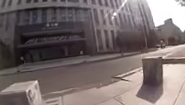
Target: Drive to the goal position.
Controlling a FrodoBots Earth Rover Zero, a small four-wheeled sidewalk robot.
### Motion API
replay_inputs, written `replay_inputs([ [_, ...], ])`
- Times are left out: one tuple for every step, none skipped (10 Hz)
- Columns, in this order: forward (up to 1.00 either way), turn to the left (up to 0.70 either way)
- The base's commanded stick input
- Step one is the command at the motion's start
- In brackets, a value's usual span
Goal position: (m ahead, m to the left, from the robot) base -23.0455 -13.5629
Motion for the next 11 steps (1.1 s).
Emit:
replay_inputs([
  [-1.00,0.00],
  [-0.98,0.00],
  [-0.93,0.00],
  [-0.86,0.00],
  [-0.81,0.00],
  [-0.76,0.00],
  [-0.70,0.00],
  [-0.66,0.00],
  [-0.39,0.00],
  [0.00,0.00],
  [0.00,0.00],
])
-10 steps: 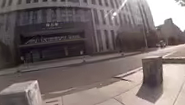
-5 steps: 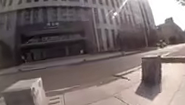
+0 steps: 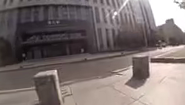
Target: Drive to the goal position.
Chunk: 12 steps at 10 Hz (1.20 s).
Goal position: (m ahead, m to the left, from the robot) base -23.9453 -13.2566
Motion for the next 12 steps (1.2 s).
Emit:
replay_inputs([
  [0.00,0.00],
  [0.00,0.00],
  [0.00,0.00],
  [0.00,0.00],
  [0.00,0.00],
  [0.00,0.00],
  [0.00,-0.04],
  [0.00,-0.28],
  [0.00,-1.00],
  [0.00,-1.00],
  [0.00,-1.00],
  [0.00,-1.00],
])
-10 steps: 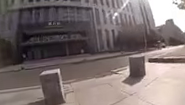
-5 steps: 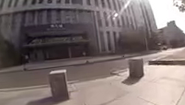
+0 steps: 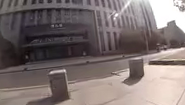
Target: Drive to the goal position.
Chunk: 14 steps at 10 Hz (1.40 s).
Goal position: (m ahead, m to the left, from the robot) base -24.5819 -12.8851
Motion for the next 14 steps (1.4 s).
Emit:
replay_inputs([
  [0.00,-1.00],
  [0.00,-1.00],
  [0.00,-1.00],
  [0.00,-1.00],
  [0.00,-1.00],
  [0.00,-1.00],
  [0.00,-1.00],
  [0.00,-1.00],
  [0.00,-1.00],
  [0.00,-1.00],
  [0.04,-0.46],
  [0.65,-0.31],
  [0.94,-0.38],
  [0.96,-0.39],
])
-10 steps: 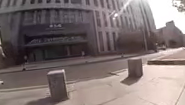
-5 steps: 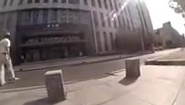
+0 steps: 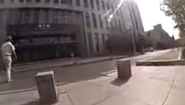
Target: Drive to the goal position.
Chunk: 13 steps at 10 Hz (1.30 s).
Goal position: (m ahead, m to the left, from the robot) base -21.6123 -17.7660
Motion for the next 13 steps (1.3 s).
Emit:
replay_inputs([
  [0.99,-0.40],
  [1.00,-0.40],
  [0.00,-1.00],
  [0.00,-1.00],
  [0.00,-1.00],
  [0.00,-1.00],
  [0.00,-1.00],
  [0.00,-1.00],
  [0.00,-1.00],
  [0.00,-1.00],
  [0.00,-1.00],
  [0.00,-1.00],
  [0.00,-1.00],
])
